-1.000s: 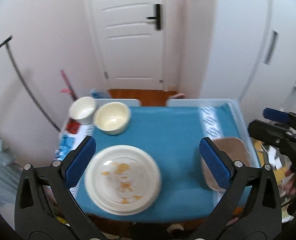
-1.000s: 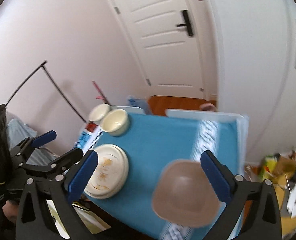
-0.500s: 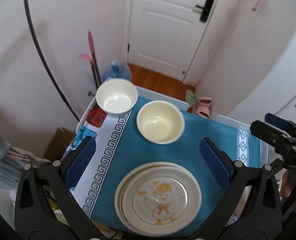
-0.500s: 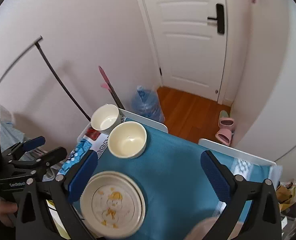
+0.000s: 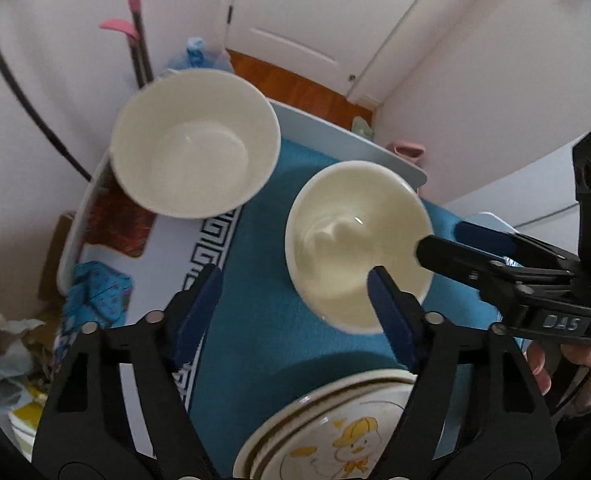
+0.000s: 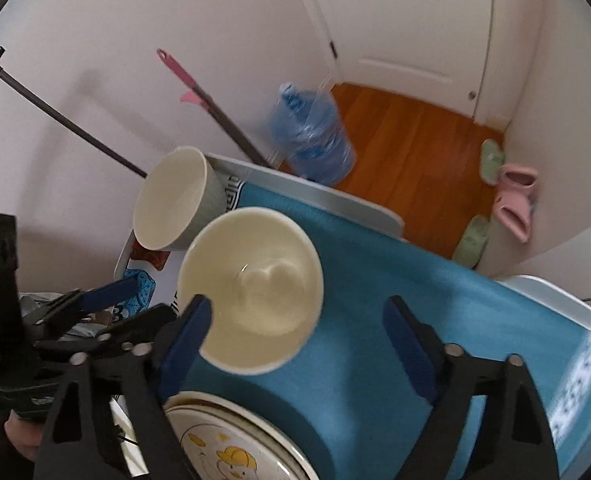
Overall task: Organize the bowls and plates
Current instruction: 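Close both grippers on the cream bowl's rim and lift it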
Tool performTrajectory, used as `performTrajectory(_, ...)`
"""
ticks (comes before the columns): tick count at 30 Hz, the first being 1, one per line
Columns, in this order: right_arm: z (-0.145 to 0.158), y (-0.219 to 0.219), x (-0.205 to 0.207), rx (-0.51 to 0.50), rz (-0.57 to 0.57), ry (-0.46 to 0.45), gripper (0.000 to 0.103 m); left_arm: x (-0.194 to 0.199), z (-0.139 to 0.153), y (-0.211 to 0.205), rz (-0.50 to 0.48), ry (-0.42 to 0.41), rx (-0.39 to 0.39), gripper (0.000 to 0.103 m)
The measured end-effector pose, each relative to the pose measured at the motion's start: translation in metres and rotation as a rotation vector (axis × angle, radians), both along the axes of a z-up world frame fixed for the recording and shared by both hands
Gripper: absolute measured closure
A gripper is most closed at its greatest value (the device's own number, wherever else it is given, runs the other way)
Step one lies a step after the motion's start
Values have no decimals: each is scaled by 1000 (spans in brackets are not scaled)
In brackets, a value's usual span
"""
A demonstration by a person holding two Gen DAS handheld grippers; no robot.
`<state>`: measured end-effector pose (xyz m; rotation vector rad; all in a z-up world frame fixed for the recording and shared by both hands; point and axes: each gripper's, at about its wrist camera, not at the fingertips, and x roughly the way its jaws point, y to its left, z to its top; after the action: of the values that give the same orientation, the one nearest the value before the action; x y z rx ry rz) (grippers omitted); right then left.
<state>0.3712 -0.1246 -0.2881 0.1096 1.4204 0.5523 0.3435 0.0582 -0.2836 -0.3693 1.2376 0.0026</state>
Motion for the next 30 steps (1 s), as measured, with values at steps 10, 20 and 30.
performTrajectory(10,-34,2,7,7,45,82,71,13,-34,-7,-45,59,-30,82)
performTrajectory(20,-39,5,8,24,37,89,87,12,-35,-9,-59,66,-4,87)
performTrajectory(30,-38,8,8,2,44,82,87,23,-29,-19,-62,83,22,87)
